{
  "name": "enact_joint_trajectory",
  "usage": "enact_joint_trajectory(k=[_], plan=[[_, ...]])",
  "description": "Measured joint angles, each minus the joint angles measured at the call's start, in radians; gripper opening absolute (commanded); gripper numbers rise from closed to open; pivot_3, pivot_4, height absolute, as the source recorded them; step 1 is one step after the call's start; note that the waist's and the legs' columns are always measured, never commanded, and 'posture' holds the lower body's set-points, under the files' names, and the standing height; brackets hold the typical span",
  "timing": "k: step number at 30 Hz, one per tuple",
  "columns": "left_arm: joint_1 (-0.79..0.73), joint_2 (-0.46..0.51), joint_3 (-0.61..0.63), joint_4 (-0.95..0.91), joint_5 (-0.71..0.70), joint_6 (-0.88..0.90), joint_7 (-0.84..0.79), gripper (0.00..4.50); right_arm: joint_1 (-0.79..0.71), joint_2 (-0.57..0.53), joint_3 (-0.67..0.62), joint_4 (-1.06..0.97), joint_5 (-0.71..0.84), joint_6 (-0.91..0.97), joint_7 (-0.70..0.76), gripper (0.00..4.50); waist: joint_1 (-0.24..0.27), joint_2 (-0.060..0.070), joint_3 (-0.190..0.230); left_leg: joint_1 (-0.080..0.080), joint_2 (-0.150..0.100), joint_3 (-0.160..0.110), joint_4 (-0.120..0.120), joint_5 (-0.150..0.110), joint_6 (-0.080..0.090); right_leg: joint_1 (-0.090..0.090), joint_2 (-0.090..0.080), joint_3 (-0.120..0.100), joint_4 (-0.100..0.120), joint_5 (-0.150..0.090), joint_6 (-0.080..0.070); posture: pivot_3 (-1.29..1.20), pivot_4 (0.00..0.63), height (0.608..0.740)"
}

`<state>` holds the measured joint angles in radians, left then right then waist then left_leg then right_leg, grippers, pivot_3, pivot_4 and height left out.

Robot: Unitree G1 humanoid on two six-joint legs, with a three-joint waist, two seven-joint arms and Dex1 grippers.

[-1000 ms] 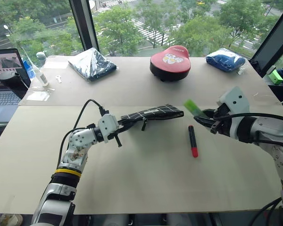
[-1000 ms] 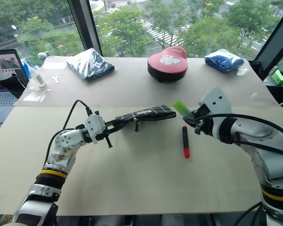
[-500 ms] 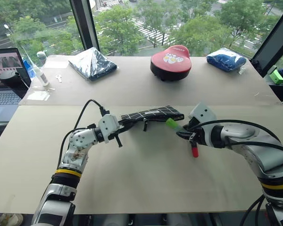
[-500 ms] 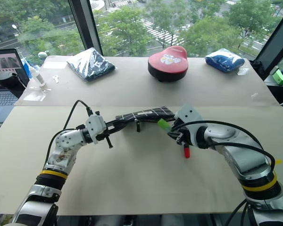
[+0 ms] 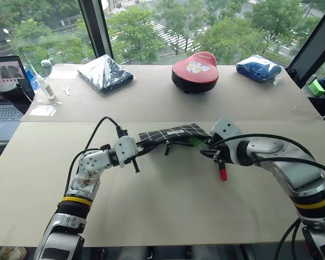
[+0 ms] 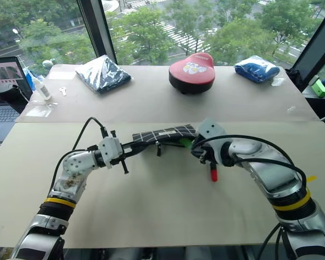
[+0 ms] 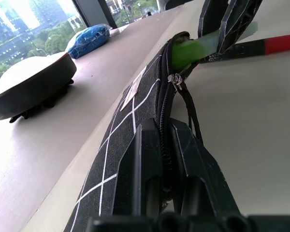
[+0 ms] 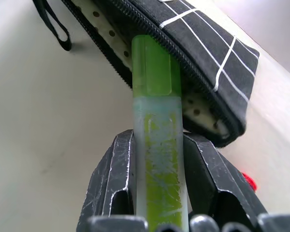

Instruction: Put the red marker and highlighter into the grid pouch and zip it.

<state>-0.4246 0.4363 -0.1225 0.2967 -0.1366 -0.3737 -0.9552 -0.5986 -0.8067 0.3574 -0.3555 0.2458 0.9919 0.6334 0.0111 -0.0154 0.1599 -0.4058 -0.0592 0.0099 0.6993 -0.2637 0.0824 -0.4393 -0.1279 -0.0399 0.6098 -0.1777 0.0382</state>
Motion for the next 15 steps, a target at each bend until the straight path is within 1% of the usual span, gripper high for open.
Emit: enact_joint_trajectory(k=[3, 5, 7, 10, 12, 15], plan=[[-0.001, -0.001, -0.005, 0.000, 0.000, 0.001, -0.001, 0.00, -0.069, 0.001, 0.134, 0.032, -0.127, -0.113, 0.017, 1.00, -0.001, 0.000, 0.000, 0.000, 0.000, 0.000, 0.000, 0.001, -0.002, 0.000, 0.000, 0.000, 0.000, 0.000, 0.000, 0.00, 0.150, 0.740], [-0.003, -0.001, -0.005, 0.000, 0.000, 0.002, 0.000, 0.00, -0.095, 0.019, 0.180, 0.054, -0.189, -0.168, 0.018, 1.00, -0.002, 0.000, 0.000, 0.000, 0.000, 0.000, 0.000, 0.002, -0.004, 0.000, 0.000, 0.000, 0.000, 0.000, 0.000, 0.00, 0.150, 0.740], [-0.003, -0.001, -0.005, 0.001, -0.001, 0.003, 0.000, 0.00, -0.119, 0.061, 0.211, 0.094, -0.247, -0.235, 0.015, 1.00, -0.001, 0.000, 0.000, 0.000, -0.001, 0.000, 0.000, 0.003, -0.006, 0.000, 0.000, 0.000, 0.000, 0.000, 0.000, 0.00, 0.150, 0.740], [-0.004, -0.004, -0.005, 0.000, -0.002, 0.004, 0.001, 0.00, -0.133, 0.127, 0.225, 0.138, -0.314, -0.358, -0.001, 1.00, 0.000, 0.000, 0.000, 0.000, -0.001, 0.000, 0.000, 0.003, -0.006, 0.000, 0.000, -0.001, 0.000, 0.000, 0.000, 0.00, 0.150, 0.740], [-0.004, -0.004, -0.005, 0.000, -0.003, 0.004, 0.001, 0.00, -0.130, 0.139, 0.227, 0.154, -0.351, -0.442, -0.006, 1.00, 0.001, 0.000, 0.000, 0.000, -0.001, 0.000, 0.000, 0.003, -0.006, 0.000, 0.000, -0.001, 0.000, 0.000, 0.000, 0.00, 0.150, 0.740], [-0.004, -0.004, -0.004, 0.000, -0.008, 0.007, 0.001, 0.00, -0.094, 0.136, 0.229, 0.185, -0.422, -0.616, -0.007, 1.00, 0.001, 0.000, 0.000, 0.000, -0.002, 0.000, 0.000, 0.003, -0.006, 0.000, 0.000, -0.001, 0.000, 0.000, 0.000, 0.00, 0.150, 0.740]])
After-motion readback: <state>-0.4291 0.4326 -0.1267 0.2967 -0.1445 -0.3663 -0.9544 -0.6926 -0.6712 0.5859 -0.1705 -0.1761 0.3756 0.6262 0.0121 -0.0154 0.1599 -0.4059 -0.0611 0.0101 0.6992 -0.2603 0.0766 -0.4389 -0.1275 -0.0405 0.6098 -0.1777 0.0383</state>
